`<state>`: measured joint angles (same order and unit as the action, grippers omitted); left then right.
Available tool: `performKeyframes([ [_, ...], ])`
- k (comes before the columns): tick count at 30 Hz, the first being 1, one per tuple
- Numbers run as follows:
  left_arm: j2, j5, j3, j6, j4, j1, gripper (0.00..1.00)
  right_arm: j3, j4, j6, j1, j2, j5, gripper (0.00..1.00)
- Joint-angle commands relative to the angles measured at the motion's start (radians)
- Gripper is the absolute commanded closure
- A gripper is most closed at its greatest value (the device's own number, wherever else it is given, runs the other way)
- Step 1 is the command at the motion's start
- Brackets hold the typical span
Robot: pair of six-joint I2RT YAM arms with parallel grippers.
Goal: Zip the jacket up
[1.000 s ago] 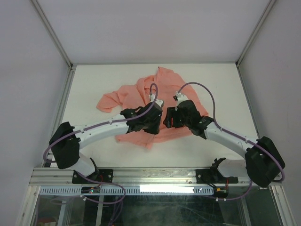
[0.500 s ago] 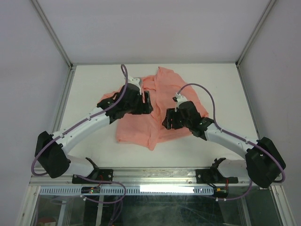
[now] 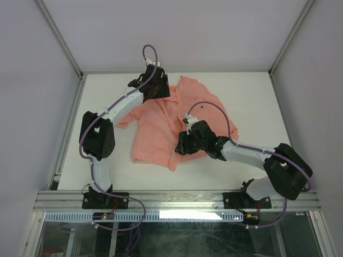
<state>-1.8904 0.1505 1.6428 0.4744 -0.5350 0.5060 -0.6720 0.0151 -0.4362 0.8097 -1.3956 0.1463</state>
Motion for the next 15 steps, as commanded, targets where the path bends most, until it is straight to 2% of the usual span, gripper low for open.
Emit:
performKeyframes([
  [1, -0.166, 0.066, 0.211, -0.077, -0.052, -0.039, 0.48, -0.02, 0.08, -0.016, 0.024, -0.033, 0.005, 0.5],
  [7, -0.348, 0.135, 0.409, -0.129, -0.116, -0.059, 0.54, -0.023, 0.089, -0.022, 0.046, -0.076, -0.007, 0.56],
  [10, -0.406, 0.138, 0.452, -0.14, -0.121, -0.071, 0.6, -0.021, 0.095, -0.025, 0.055, -0.087, -0.005, 0.63],
  [13, -0.448, 0.116, 0.489, -0.151, -0.122, -0.076, 0.72, -0.013, 0.095, -0.029, 0.061, -0.085, -0.01, 0.75],
  [15, -0.468, 0.088, 0.519, -0.162, -0.12, -0.078, 0.85, -0.005, 0.09, -0.029, 0.062, -0.079, -0.015, 0.85],
])
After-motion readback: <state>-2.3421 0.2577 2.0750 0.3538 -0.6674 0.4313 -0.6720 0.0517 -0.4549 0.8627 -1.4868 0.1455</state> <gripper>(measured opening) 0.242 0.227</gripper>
